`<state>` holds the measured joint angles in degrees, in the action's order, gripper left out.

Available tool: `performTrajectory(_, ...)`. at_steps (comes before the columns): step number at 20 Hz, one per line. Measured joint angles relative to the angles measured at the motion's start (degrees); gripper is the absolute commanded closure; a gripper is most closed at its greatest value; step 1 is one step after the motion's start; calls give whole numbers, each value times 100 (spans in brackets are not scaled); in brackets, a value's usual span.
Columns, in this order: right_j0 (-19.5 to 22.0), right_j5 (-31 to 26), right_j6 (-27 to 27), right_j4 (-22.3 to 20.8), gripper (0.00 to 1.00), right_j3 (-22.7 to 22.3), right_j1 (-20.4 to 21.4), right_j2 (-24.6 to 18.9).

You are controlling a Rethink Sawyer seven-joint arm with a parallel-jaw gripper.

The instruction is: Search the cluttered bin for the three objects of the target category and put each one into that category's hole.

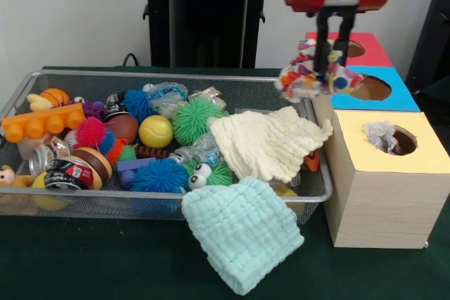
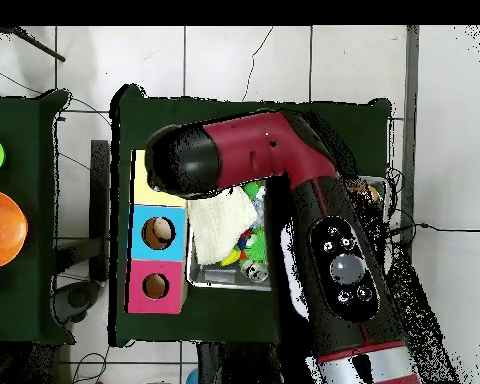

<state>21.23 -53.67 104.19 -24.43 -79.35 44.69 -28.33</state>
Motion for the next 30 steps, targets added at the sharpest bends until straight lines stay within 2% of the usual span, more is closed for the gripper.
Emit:
performTrajectory(1, -191, 0, 34, 47, 100, 59, -1, 107)
performTrajectory(9, -794, -1, 89, 155, 100, 255, -100, 535)
performTrajectory(18, -991, 154, 89, 155, 100, 297, -339, 983)
performTrajectory(24, -1033, 725, 93, 155, 100, 307, -634, 1407)
performTrajectory(30, -1296, 927, 144, 159, 100, 352, -872, 1810)
